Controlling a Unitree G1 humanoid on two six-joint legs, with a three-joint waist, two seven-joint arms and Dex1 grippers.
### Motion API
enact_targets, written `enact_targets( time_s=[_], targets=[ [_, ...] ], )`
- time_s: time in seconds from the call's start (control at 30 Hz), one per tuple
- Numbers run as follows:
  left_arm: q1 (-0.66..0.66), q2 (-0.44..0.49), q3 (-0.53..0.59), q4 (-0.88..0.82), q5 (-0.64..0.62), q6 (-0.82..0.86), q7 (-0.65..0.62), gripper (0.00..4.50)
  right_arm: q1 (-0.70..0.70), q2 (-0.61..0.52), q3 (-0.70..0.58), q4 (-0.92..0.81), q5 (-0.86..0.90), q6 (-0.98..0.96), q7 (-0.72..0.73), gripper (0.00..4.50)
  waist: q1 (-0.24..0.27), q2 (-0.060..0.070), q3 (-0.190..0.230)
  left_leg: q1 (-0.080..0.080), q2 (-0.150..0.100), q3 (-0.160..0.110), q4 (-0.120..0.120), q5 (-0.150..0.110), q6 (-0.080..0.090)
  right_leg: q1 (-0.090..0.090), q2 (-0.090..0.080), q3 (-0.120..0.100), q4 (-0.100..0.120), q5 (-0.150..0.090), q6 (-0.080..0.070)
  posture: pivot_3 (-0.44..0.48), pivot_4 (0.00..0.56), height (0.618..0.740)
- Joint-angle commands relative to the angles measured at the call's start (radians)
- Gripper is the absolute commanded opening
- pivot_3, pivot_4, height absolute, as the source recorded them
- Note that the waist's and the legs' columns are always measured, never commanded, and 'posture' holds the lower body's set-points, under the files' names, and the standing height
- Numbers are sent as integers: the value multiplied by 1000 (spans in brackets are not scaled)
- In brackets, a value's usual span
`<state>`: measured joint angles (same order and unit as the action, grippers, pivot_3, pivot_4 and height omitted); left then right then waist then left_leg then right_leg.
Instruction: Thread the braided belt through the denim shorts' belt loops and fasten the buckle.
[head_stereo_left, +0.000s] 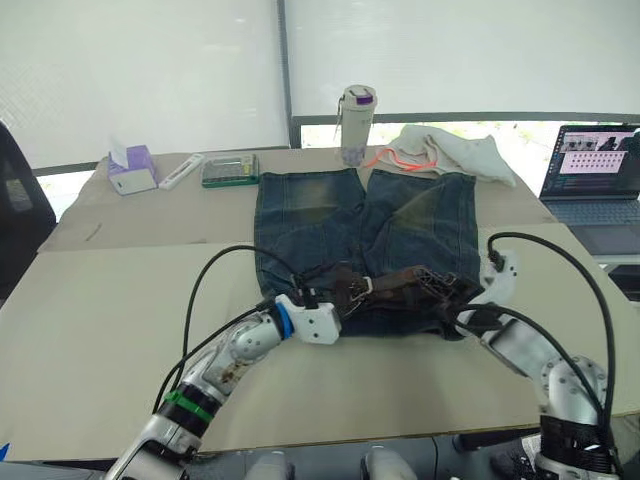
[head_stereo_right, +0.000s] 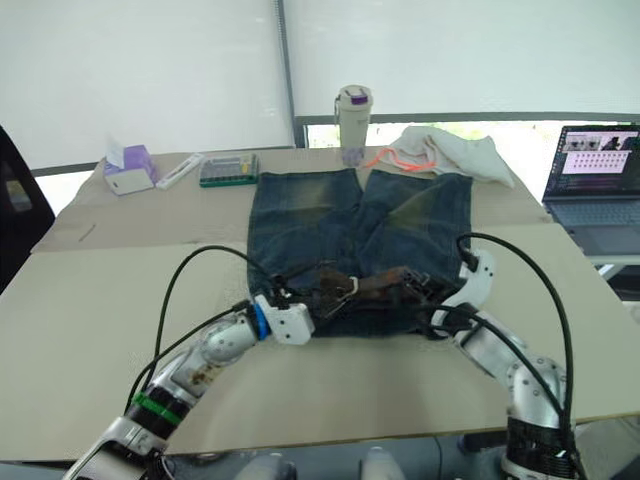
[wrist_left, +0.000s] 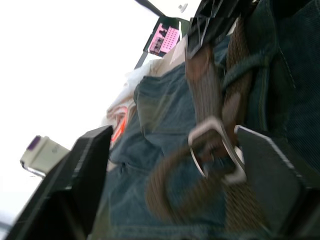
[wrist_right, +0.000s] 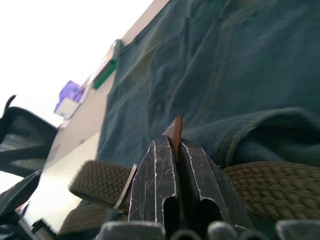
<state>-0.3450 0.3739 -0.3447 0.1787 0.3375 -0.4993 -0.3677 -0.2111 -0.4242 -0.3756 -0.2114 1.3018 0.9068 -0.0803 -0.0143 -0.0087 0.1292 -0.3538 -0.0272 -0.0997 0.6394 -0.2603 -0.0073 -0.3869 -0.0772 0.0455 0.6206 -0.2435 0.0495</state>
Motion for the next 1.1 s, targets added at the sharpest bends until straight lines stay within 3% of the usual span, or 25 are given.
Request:
enact_targets(
  time_s=[0.03, 0.23, 0.37, 0.57, 0.8, 1.1],
  targets=[
    [45, -12, 77, -47, -139, 94, -32, 4459, 13, -63, -67, 8, 3, -4, 58, 0, 2, 0, 0, 0, 0, 0, 0, 0, 0, 0, 0, 0, 0, 0, 0, 0, 150, 740],
    [119, -17, 129, -98, -336, 270, -163, 4459, 60, -192, -125, 95, -102, -44, 177, 0, 8, 0, 0, -1, -1, 0, 1, 0, 0, 1, -1, 0, -2, 0, 0, 0, 150, 740],
    [155, 9, 99, -68, -304, 333, -211, 4459, 57, -237, -148, 122, -148, -52, 256, 0, 1, 1, 0, 0, 0, 1, 1, 0, 1, 1, 0, 0, -2, 0, 0, 0, 150, 740],
    [150, 11, 106, -45, -264, 374, -191, 4459, 90, -331, -145, 174, -312, -120, 416, 0, 8, 2, -1, 0, 0, 1, 1, -1, 1, 3, 0, 0, -4, 0, 0, 0, 150, 740],
    [165, 0, 165, -57, -298, 416, -146, 4459, 98, -353, -165, 190, -382, -153, 523, 0, 5, 4, -2, 0, 0, 1, 1, -1, 1, 4, 0, 0, -4, 0, 0, 0, 150, 740],
    [206, -19, 255, -127, -356, 526, -80, 4459, 72, -330, -191, 222, -448, -203, 532, 0, 2, 4, -2, 0, 1, 1, 1, -1, 1, 4, 0, 0, -4, 0, 0, 0, 150, 740]
  ],
)
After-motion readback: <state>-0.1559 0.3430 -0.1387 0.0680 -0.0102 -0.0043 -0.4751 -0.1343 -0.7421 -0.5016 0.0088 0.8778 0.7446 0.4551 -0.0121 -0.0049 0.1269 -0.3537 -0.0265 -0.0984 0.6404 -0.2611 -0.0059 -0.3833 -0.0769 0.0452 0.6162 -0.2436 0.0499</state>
